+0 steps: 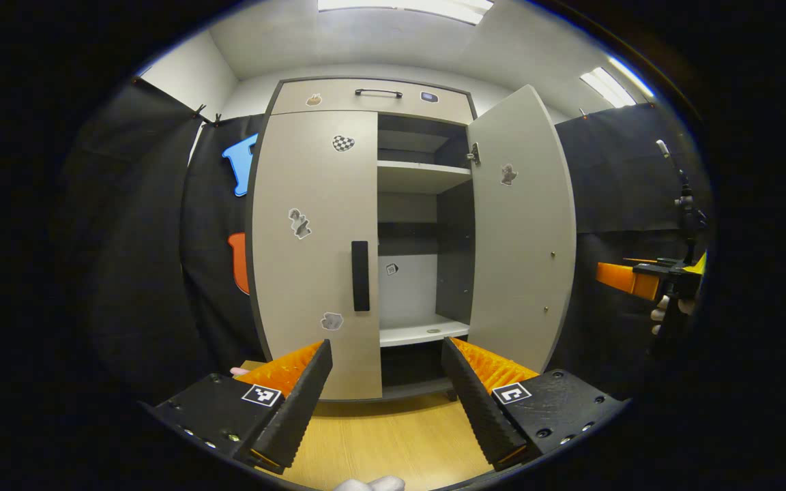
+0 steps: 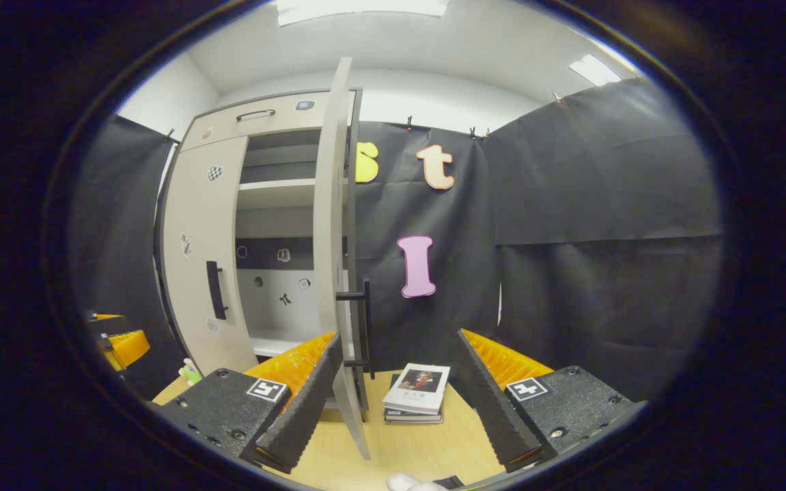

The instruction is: Open the right door of the double-door shoe cabinet with the right hand, and open the left door with the left hand.

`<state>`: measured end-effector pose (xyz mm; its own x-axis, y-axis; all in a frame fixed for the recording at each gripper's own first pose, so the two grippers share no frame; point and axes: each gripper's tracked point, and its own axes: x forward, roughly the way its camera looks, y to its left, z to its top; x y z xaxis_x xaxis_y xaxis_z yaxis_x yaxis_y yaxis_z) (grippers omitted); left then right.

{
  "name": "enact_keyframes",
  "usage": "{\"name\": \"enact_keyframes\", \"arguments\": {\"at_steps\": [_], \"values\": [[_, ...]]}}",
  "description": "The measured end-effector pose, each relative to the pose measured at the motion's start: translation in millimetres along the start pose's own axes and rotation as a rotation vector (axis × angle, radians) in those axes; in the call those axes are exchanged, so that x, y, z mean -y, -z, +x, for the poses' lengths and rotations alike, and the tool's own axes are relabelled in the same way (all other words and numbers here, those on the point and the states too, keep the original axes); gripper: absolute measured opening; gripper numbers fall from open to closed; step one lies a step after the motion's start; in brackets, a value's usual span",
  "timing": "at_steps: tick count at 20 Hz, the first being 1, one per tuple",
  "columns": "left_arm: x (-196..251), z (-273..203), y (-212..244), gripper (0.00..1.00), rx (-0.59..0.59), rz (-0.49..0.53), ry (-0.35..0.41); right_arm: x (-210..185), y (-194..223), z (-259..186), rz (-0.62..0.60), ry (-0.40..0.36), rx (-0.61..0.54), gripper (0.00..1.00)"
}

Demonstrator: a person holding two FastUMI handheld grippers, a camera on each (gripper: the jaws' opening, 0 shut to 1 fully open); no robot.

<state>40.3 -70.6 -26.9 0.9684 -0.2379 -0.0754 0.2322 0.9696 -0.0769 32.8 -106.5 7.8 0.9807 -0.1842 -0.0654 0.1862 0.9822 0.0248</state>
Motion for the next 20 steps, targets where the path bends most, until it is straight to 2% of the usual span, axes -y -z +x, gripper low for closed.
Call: {"name": "enact_keyframes", "arguments": {"at_steps": [4, 8, 12, 15, 20], "values": [[-20.2, 0.5, -3.9, 0.96, 0.018, 0.031, -0.057, -44.2, 13.8, -12.9, 0.018, -0.079, -0.045, 1.0], [-30.0, 6.1, -4.6, 0.96, 0.022, 0.036, -0.097, -81.1, 16.8, -27.9, -0.008, -0.143, -0.011, 0.99], [-33.8, 15.5, -4.4, 0.96, 0.016, 0.027, -0.116, -114.8, 27.5, -34.1, -0.028, -0.229, -0.03, 0.99], [-36.0, 23.6, -7.5, 0.96, 0.025, 0.026, -0.129, -124.2, 31.0, -33.8, -0.039, -0.264, -0.044, 1.0], [-42.3, 64.3, -19.8, 0.96, 0.047, 0.031, -0.15, -129.5, 22.8, -20.1, -0.043, -0.286, -0.038, 0.99]]}}
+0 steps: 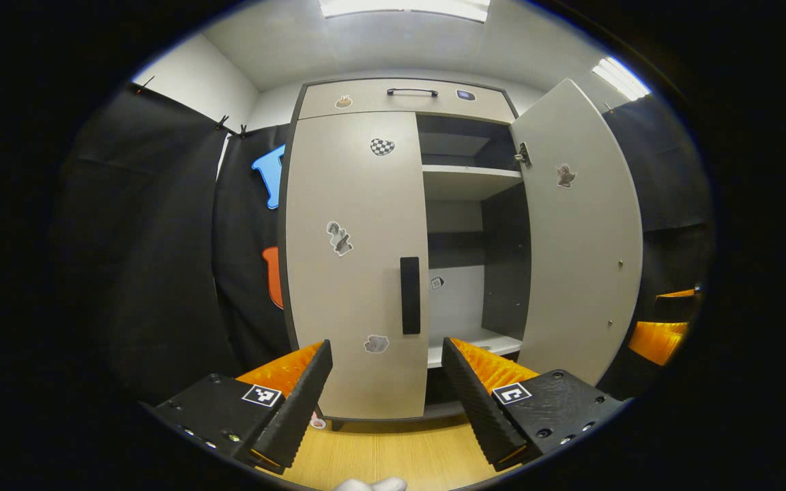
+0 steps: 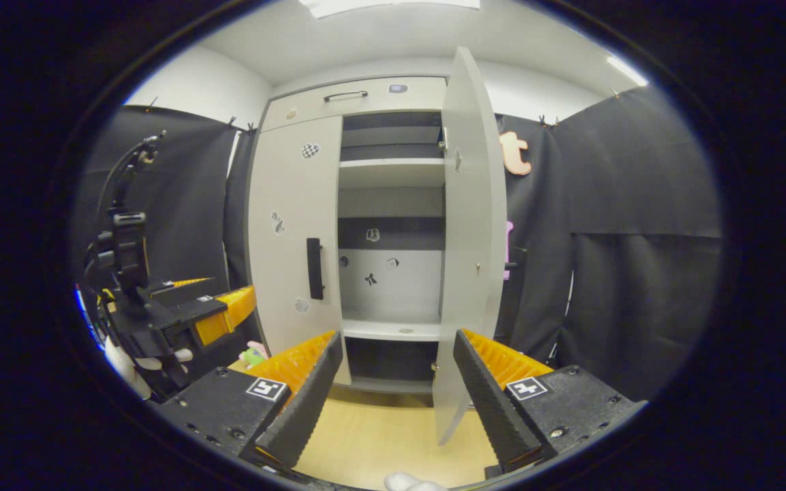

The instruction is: Open the right door of the double-door shoe cabinet with the right hand, and open the left door with the left hand.

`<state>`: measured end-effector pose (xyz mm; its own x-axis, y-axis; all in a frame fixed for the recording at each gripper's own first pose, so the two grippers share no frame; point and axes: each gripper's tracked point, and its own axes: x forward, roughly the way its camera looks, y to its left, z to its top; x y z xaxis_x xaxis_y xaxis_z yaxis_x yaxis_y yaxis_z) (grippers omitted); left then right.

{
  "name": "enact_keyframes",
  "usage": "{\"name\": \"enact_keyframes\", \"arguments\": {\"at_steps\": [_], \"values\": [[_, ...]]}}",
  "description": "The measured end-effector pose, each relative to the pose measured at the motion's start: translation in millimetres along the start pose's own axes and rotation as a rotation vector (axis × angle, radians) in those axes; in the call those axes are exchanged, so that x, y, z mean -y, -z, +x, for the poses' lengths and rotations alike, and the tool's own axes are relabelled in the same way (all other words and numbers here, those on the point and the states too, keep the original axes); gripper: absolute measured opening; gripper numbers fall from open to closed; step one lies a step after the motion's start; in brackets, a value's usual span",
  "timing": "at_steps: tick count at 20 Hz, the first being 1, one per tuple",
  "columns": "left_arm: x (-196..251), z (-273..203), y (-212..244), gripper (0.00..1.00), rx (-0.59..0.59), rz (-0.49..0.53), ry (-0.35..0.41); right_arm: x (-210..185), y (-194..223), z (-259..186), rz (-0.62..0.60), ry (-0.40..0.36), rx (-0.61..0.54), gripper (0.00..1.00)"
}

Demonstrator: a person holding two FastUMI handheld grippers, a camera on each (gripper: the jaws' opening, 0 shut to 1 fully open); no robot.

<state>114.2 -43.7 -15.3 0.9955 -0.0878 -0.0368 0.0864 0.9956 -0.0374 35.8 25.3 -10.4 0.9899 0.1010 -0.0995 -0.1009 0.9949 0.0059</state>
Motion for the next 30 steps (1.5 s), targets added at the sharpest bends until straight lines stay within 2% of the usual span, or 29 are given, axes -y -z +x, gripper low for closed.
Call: {"name": "enact_keyframes", "arguments": {"at_steps": [7, 14, 20, 22, 25, 26, 27, 28, 29, 30], "values": [[12.8, 76.6, -5.8, 0.96, 0.025, -0.02, -0.012, 10.2, -8.1, 11.5, -0.023, 0.0, 0.002, 0.99], [21.9, 151.4, 6.4, 0.96, 0.015, 0.013, -0.031, 19.2, -5.6, 12.0, -0.031, 0.008, -0.009, 1.0], [29.8, 185.8, 24.3, 0.96, -0.023, 0.005, -0.028, 29.7, 1.2, 13.0, -0.032, 0.026, -0.023, 0.99], [25.6, 191.7, 24.8, 0.96, -0.023, 0.03, -0.045, 33.1, 2.2, 12.4, -0.027, 0.033, -0.027, 0.99], [20.2, 199.9, 23.4, 0.86, -0.012, 0.037, -0.055, 35.0, 0.8, 12.7, -0.025, 0.035, -0.024, 1.0], [21.5, 203.1, 24.8, 0.66, -0.02, 0.03, -0.045, 35.0, 0.8, 12.3, -0.023, 0.034, -0.024, 1.0], [25.3, 205.9, 24.5, 0.6, -0.016, 0.026, -0.018, 34.5, 1.8, 12.2, -0.022, 0.032, -0.025, 1.0], [26.1, 203.8, 23.7, 0.65, -0.018, 0.025, -0.009, 34.1, 1.9, 12.0, -0.019, 0.031, -0.025, 1.0], [28.5, 202.1, 24.3, 0.49, -0.016, 0.021, -0.002, 34.1, 1.7, 11.9, -0.015, 0.03, -0.025, 1.0], [31.8, 201.7, 23.0, 0.56, -0.014, 0.023, 0.003, 33.2, 1.6, 11.9, -0.012, 0.027, -0.024, 0.99]]}}
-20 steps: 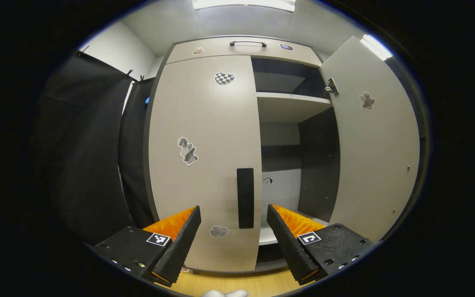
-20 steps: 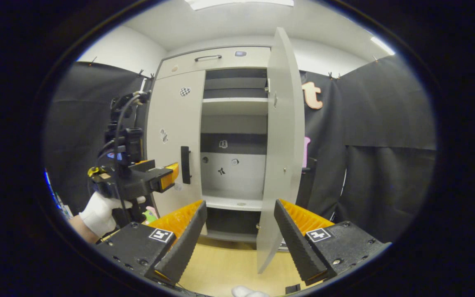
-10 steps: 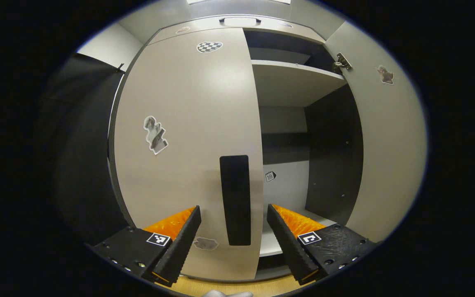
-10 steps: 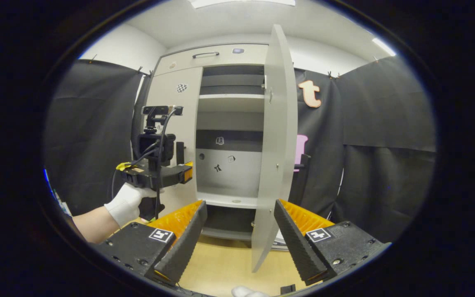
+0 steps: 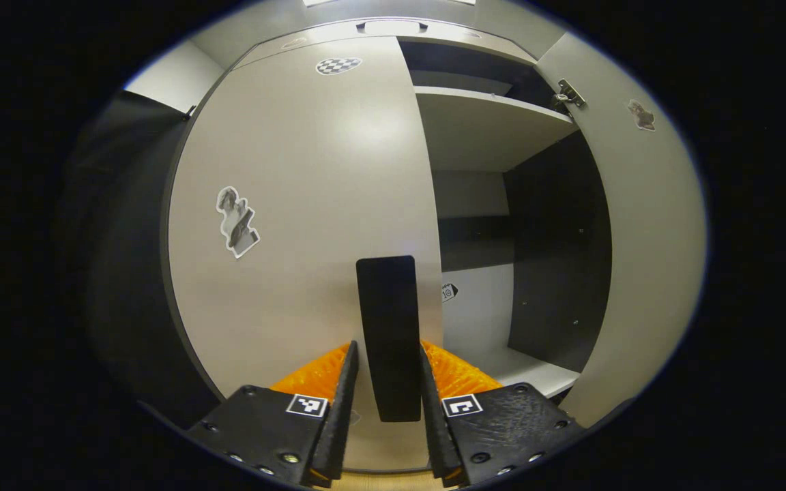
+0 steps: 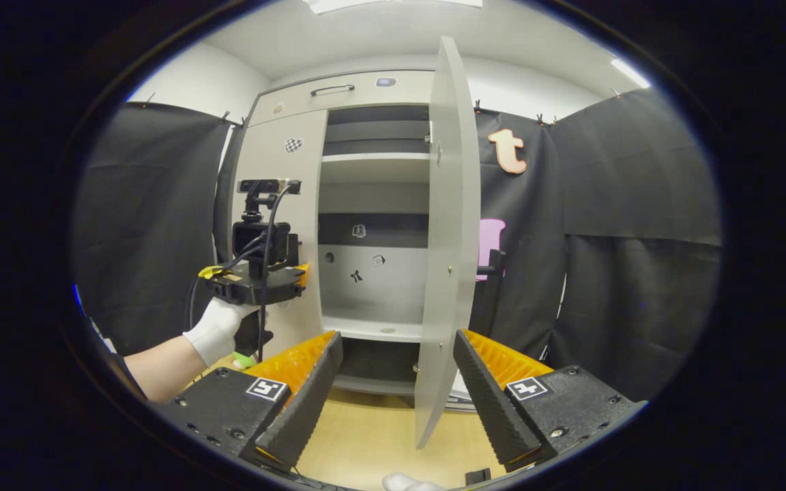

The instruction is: Open the right door of the double-door shoe cabinet with the right hand, and open the left door with the left hand.

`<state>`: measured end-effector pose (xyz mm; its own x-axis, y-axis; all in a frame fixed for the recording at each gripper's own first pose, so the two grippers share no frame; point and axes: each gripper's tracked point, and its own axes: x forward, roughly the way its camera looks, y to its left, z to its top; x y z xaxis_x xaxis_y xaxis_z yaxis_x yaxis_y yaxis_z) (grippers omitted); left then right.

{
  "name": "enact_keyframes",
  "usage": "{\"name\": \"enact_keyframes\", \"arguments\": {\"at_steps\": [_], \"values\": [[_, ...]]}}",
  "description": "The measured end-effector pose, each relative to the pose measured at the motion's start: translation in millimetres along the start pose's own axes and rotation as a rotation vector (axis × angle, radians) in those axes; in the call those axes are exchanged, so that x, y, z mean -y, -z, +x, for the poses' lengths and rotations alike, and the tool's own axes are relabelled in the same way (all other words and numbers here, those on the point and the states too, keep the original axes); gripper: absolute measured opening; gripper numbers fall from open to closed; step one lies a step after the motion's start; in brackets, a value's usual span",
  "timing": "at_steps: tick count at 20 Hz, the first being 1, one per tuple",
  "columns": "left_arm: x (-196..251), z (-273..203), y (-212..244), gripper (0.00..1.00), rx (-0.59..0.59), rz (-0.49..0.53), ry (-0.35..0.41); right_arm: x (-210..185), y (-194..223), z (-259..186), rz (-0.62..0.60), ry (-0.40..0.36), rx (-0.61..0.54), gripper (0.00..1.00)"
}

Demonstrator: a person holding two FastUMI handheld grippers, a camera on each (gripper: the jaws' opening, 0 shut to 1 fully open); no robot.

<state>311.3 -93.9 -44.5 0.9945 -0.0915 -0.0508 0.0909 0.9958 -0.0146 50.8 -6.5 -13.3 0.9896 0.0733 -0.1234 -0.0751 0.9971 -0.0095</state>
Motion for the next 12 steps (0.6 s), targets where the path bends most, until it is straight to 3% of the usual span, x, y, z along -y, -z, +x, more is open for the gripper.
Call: {"name": "enact_keyframes", "arguments": {"at_steps": [1, 5, 6, 7, 12], "values": [[-1.0, -1.9, 0.3, 0.31, -0.003, 0.01, -0.002, -0.5, 1.2, -0.7, 0.002, -0.002, -0.001, 1.0], [-2.9, 3.2, 1.4, 0.13, -0.002, -0.035, -0.021, -4.7, 6.8, -3.2, 0.014, -0.016, -0.019, 1.0], [-3.1, 2.3, 0.6, 0.19, -0.001, -0.036, -0.02, -5.4, 7.5, -4.6, 0.016, -0.02, -0.022, 1.0], [-3.4, -2.7, 1.1, 0.05, -0.006, -0.033, -0.016, -5.0, 6.6, -6.4, 0.017, -0.02, -0.02, 0.99], [-2.0, -5.3, 0.5, 0.03, -0.01, -0.047, 0.018, -6.1, 3.2, -14.1, 0.013, -0.023, -0.01, 1.0]]}}
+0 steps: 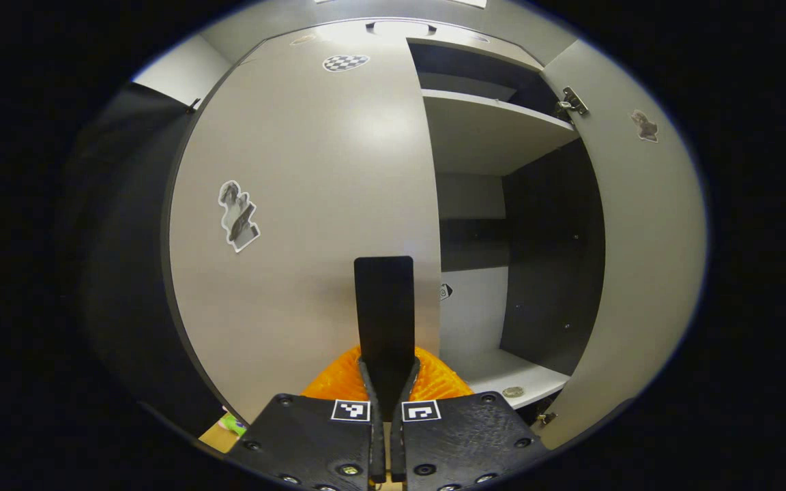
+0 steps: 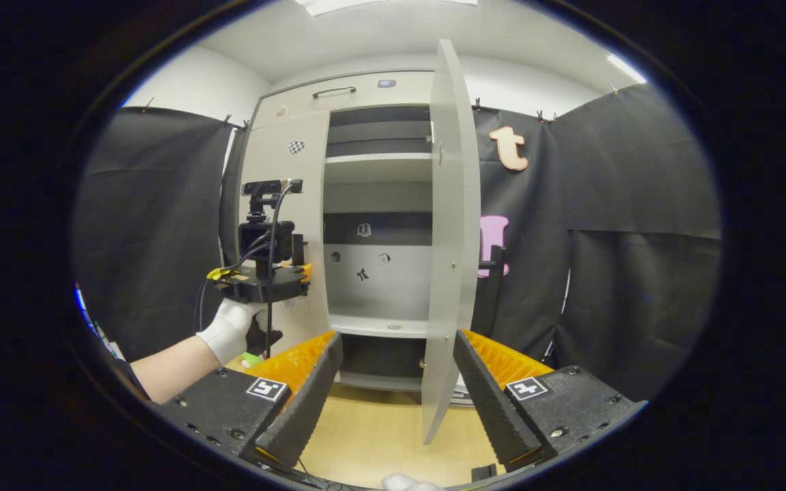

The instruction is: Open the right door of the double-door shoe cabinet with the right hand, and open the left door with the left hand.

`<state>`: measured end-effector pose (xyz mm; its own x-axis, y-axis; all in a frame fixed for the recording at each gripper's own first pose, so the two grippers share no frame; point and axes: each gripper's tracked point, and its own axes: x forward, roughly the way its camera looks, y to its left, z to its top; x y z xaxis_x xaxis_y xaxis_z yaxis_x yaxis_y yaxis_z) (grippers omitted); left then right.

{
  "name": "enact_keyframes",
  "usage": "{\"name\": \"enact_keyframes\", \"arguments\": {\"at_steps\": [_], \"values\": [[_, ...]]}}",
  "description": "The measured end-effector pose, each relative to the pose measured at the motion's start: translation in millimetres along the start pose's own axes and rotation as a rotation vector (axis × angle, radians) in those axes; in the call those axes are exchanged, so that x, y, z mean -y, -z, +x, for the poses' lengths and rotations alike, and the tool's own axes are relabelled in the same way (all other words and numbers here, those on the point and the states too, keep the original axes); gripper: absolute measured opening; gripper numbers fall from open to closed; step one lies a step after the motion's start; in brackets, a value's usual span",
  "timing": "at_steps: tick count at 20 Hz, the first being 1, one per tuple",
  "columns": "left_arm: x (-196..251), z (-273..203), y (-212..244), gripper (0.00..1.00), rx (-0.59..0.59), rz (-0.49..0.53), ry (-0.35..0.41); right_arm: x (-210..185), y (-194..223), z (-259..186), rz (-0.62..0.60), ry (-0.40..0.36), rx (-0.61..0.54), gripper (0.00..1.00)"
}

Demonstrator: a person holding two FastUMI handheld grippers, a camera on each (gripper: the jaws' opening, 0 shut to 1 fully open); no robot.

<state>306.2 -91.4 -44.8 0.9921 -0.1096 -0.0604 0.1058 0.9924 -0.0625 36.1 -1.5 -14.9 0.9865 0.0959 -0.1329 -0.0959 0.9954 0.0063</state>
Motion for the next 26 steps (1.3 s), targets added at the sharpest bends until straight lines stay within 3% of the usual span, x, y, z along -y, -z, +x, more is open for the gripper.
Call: {"name": "enact_keyframes", "arguments": {"at_steps": [13, 26], "values": [[-12.6, -62.2, 1.0, 0.02, -0.013, -0.028, 0.095, -31.0, 3.4, -35.3, 0.001, -0.031, 0.014, 1.0], [-47.8, -117.7, 0.6, 0.02, -0.005, -0.033, 0.084, -80.3, 13.1, -40.8, 0.005, -0.106, -0.005, 1.0]]}}
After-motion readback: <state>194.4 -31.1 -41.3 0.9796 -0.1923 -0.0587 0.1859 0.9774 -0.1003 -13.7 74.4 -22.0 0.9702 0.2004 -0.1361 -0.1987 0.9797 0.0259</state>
